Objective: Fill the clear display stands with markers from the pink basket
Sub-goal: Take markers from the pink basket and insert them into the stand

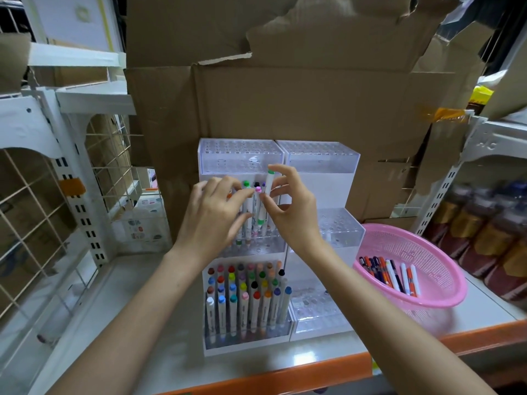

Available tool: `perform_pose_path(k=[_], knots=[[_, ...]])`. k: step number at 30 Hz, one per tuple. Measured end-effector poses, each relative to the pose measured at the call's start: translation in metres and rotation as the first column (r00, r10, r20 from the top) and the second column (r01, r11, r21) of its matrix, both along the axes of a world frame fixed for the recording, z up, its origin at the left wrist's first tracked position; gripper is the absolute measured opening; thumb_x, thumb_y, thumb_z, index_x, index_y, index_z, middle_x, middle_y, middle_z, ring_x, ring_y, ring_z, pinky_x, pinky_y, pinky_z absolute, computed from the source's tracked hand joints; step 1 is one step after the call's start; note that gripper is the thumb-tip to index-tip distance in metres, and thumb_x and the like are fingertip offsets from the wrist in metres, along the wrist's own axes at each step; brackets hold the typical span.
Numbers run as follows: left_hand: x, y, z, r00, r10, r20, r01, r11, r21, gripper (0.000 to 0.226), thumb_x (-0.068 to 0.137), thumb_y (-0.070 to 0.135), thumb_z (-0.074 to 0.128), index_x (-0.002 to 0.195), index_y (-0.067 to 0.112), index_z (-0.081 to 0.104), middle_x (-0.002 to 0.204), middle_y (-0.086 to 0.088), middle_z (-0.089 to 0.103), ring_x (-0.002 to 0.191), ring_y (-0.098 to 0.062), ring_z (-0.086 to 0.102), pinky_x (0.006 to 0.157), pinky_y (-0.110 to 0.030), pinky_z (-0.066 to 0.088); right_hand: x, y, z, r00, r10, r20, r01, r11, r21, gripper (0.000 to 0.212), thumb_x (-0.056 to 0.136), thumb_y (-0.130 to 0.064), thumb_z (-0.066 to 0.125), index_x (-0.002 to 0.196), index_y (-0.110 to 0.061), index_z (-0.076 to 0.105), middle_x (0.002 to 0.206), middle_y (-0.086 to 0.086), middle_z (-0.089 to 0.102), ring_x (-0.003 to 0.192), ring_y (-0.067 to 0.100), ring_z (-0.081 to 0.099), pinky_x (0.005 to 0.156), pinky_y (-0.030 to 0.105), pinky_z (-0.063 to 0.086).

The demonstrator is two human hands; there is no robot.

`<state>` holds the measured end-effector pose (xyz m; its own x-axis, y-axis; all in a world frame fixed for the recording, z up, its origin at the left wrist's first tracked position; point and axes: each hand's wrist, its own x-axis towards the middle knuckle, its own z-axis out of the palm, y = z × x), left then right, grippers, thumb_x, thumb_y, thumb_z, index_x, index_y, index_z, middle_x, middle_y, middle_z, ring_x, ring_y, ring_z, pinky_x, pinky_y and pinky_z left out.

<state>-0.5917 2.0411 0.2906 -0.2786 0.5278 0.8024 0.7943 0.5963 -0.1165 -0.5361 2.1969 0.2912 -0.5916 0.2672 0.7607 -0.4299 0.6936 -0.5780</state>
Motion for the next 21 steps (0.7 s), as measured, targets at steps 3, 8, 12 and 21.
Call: perform_pose_path(k=[3, 8, 12, 21], knots=[[0.0014, -0.0052, -0.0023, 0.999, -0.031, 0.015, 0.032, 0.999, -0.011, 0.051, 0.076, 0.025, 0.077, 0.121, 0.009, 0.062, 0.105, -0.011, 0.059, 0.098, -0.026, 0.051, 0.08, -0.041, 0.046, 0.0003, -0.0022, -0.0027, 1.0, 0.02, 0.008, -0.02, 1.0, -0.007, 0.044, 0.084, -0.005, 0.072, 0.122, -0.016, 0.054, 0.088, -0.008, 0.055, 0.078, 0.008, 0.06, 0.052, 0.011, 0.044], [0.0042, -0.01, -0.0036, 0.997, -0.052, 0.055, 0.053, 0.999, -0.015, 0.046, 0.08, 0.024, 0.071, 0.123, 0.01, 0.061, 0.11, -0.012, 0.059, 0.103, -0.024, 0.046, 0.08, -0.04, 0.046, 0.001, -0.005, -0.0034, 0.999, 0.035, 0.03, -0.035, 0.999, 0.0, 0.044, 0.083, -0.003, 0.072, 0.122, -0.015, 0.054, 0.09, -0.003, 0.055, 0.073, 0.01, 0.061, 0.053, 0.008, 0.04], [0.0045, -0.0083, -0.0031, 0.995, -0.045, 0.093, 0.044, 0.999, 0.01, 0.042, 0.08, 0.02, 0.071, 0.12, 0.011, 0.063, 0.108, -0.01, 0.058, 0.103, -0.024, 0.048, 0.08, -0.039, 0.045, 0.0042, -0.0033, -0.0019, 0.993, 0.083, 0.083, -0.084, 0.996, 0.008, 0.047, 0.085, 0.0, 0.067, 0.126, -0.018, 0.052, 0.091, -0.011, 0.052, 0.071, 0.014, 0.061, 0.055, 0.01, 0.044], [0.0049, -0.0061, -0.007, 0.996, -0.032, 0.088, 0.029, 0.999, 0.039, 0.044, 0.077, 0.014, 0.07, 0.12, 0.011, 0.062, 0.11, -0.01, 0.057, 0.105, -0.024, 0.044, 0.083, -0.04, 0.045, 0.0063, -0.0016, 0.0038, 0.986, 0.028, 0.163, -0.043, 0.995, 0.091, 0.049, 0.084, 0.0, 0.068, 0.127, -0.015, 0.051, 0.09, -0.004, 0.059, 0.067, 0.012, 0.064, 0.06, 0.013, 0.052]])
